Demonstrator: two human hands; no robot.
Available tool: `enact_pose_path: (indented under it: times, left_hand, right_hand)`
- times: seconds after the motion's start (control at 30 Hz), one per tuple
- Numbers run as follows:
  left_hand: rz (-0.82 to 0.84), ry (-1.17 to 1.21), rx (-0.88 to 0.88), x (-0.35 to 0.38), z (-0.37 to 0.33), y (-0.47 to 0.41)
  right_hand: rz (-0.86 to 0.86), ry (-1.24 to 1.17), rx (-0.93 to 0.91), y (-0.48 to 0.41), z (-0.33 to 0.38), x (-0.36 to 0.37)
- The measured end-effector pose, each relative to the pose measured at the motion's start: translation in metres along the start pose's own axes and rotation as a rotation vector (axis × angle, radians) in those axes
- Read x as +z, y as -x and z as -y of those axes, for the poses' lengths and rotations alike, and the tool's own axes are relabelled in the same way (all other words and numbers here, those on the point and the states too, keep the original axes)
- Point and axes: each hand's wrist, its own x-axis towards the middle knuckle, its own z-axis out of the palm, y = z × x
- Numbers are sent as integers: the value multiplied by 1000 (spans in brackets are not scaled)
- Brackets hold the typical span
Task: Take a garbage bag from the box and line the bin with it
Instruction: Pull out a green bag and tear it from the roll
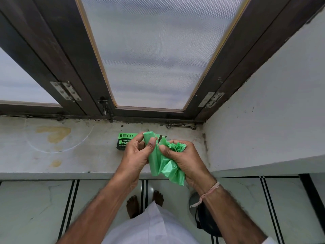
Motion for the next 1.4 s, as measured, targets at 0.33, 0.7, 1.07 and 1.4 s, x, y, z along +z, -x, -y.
enact_pose_path:
  times: [0.33,0.7,1.07,1.4]
  left_hand:
    - [-46,246,-135,6,-5,-6]
    - [-89,395,-79,2,-6,-10]
    - [-56,136,61,-4,-16,-13]
    - [-116,245,-7,-15,-15,-20]
  right_hand:
    - [-156,-105,-63,-1,-5,6]
    - [-290,-222,-114,0,-9,16]
    - [83,140,-49,-4,7,-9]
    - [-45,-44,9,-4,-1,-7]
